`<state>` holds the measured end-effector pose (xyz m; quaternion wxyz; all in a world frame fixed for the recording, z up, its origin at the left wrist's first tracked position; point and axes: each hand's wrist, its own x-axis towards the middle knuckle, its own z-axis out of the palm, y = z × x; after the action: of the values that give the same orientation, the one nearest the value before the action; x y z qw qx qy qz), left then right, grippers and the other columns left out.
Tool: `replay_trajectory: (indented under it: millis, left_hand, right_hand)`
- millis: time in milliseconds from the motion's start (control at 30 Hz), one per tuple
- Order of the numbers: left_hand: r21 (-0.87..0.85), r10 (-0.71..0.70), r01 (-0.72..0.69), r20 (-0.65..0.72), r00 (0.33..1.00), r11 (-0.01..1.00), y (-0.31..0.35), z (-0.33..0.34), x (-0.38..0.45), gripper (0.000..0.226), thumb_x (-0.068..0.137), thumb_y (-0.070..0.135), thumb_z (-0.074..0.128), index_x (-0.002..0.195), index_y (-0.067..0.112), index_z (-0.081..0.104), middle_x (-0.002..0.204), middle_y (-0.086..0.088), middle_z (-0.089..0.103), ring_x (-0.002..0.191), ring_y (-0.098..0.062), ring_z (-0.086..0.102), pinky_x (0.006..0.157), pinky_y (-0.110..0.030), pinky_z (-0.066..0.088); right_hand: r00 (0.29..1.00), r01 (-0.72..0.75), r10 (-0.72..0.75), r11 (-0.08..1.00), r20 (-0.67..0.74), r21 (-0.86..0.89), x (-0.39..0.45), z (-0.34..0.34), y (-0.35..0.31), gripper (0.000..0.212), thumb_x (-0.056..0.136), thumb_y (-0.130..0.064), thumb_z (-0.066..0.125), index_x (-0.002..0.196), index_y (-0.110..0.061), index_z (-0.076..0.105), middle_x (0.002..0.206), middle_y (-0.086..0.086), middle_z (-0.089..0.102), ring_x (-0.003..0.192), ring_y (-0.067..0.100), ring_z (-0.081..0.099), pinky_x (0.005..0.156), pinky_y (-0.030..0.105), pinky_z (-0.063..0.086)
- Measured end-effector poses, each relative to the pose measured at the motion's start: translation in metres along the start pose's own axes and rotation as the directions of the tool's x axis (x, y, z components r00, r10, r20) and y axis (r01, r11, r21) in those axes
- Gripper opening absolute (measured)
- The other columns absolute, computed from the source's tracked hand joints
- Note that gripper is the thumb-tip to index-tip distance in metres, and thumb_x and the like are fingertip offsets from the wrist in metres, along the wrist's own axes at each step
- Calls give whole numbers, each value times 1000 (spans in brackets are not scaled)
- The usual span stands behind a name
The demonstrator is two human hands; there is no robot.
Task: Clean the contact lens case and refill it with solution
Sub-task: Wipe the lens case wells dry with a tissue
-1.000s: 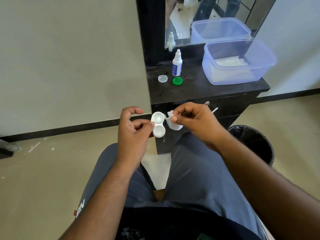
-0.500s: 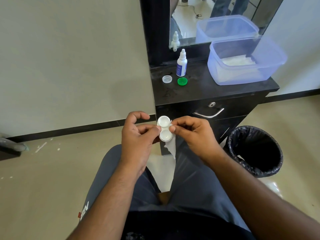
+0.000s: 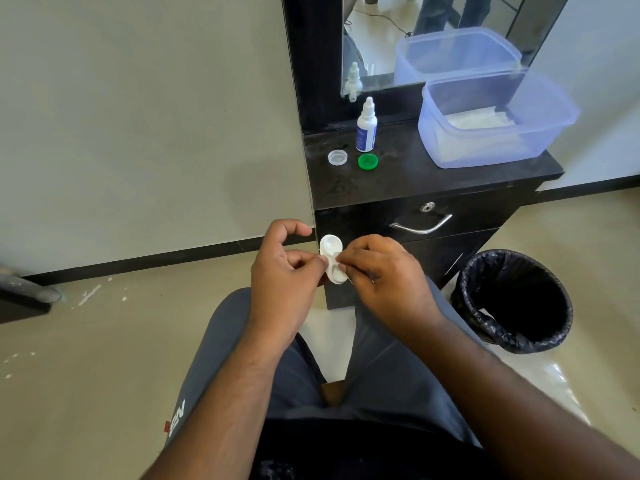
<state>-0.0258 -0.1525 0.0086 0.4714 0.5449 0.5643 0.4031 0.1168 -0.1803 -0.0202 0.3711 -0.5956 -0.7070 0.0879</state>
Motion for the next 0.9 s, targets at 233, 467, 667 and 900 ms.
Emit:
replay_trajectory:
  millis: [233, 467, 667, 900]
  left_hand:
    - [104, 44, -55, 105, 993, 993, -1, -5, 4, 44, 82, 3, 69, 106, 35, 50, 72, -6, 73, 72, -24, 72, 76, -49, 60]
    - [61, -4, -7, 163, 987, 998, 3, -6, 6, 47, 82, -2, 68, 105, 34, 50, 73, -14, 72, 73, -27, 72, 72, -44, 62]
    - [70, -8, -4, 166, 986, 998, 1, -5, 6, 46, 82, -3, 68, 106, 32, 50, 72, -17, 70, 74, -30, 71, 72, -44, 62]
    - [114, 2, -25, 198, 980, 993, 2, -4, 7, 47, 83, -1, 68, 108, 34, 48, 75, -18, 71, 76, -31, 71, 73, -45, 61]
  right_hand:
    - [996, -84, 76, 972, 43, 218, 1, -8, 4, 17, 82, -7, 71, 100, -7, 74, 97, 7, 72, 89, 17, 67, 78, 33, 57]
    - [987, 8, -40, 980, 158, 197, 9, -20, 20, 13, 84, -11, 70, 96, -9, 74, 96, 3, 69, 89, 16, 65, 77, 36, 57]
    - [948, 260, -250, 965, 197, -25, 12, -22, 15, 19, 76, -12, 69, 90, -2, 74, 87, 12, 74, 78, 27, 70, 73, 29, 51]
    - [954, 291, -279, 950, 104, -116, 9, -17, 17, 20, 74, -13, 75, 89, -1, 73, 83, 13, 73, 73, 27, 69, 70, 25, 45]
